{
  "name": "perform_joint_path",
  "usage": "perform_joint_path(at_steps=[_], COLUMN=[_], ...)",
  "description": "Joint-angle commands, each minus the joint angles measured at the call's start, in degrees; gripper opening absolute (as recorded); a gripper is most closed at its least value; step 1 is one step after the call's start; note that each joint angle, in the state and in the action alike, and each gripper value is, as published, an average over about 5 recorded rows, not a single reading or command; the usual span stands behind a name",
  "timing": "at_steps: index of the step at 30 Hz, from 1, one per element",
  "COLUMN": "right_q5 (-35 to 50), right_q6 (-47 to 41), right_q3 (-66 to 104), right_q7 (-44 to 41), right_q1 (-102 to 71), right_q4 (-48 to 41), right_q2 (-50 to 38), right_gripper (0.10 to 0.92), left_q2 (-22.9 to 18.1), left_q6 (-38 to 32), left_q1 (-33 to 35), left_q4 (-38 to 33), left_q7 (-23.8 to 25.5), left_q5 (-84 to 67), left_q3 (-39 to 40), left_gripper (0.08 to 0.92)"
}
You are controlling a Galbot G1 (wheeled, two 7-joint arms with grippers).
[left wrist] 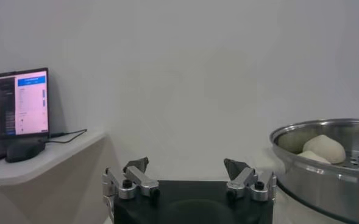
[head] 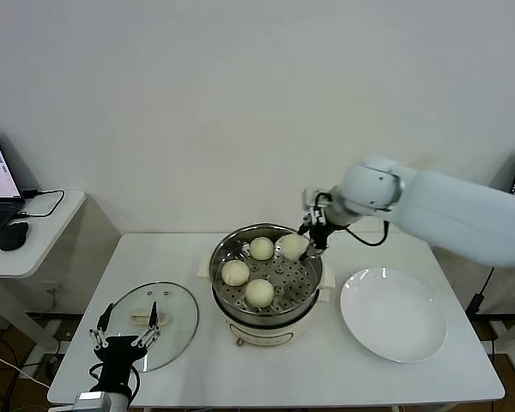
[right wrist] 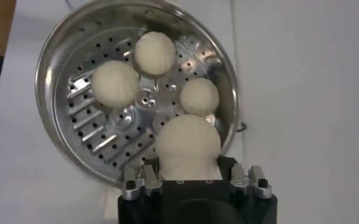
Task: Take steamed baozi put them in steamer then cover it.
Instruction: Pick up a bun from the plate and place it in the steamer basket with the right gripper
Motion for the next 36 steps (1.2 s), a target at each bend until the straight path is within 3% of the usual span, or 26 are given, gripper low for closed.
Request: perform_joint_path(at_steps=[1, 19, 22, 28, 31, 36], right_q5=[-2.71, -6.68, -6.07, -4.90, -4.32, 1.16], right_q6=[-1.71, -0.92, -0.95, -1.09, -0.72, 0.76], right_q3=[-2.27, -0.57, 0.40, 1.77, 2.95, 7.73], right_q7=[0.94, 1.56, 1.60, 0.90, 1.01, 11.96], right_q1=[-4.50, -7.94, -7.60, -3.94, -2.61, -4.80], right_q4=[-5.72, -8.16, -7.27, -2.50, 1.62, 9.42], right_q2=[7.61, 7.78, 7.05, 3.10, -0.05, -7.73], right_gripper=[0.602, 0.609, 0.646, 0.795, 0.819, 0.823], left_q2=[-0.08, -0.40, -0.38, -0.30, -0.17, -0.02], left_q6=[0.05, -0.17, -0.16, -0.15, -0.18, -0.18], left_q1=[-0.03, 0.27, 0.31, 0.15, 0.07, 0.14], left_q4=[0.05, 0.11, 0.08, 0.22, 0.36, 0.19], left_q7=[-0.02, -0.11, -0.12, -0.17, -0.21, -0.26], left_q5=[-0.30, -0.33, -0.29, -0.37, -0.49, -0.59], left_q3=[-0.30, -0.35, -0.35, -0.45, -0.51, -0.42], left_gripper=[0.823, 0.823, 0.823, 0.823, 0.823, 0.823])
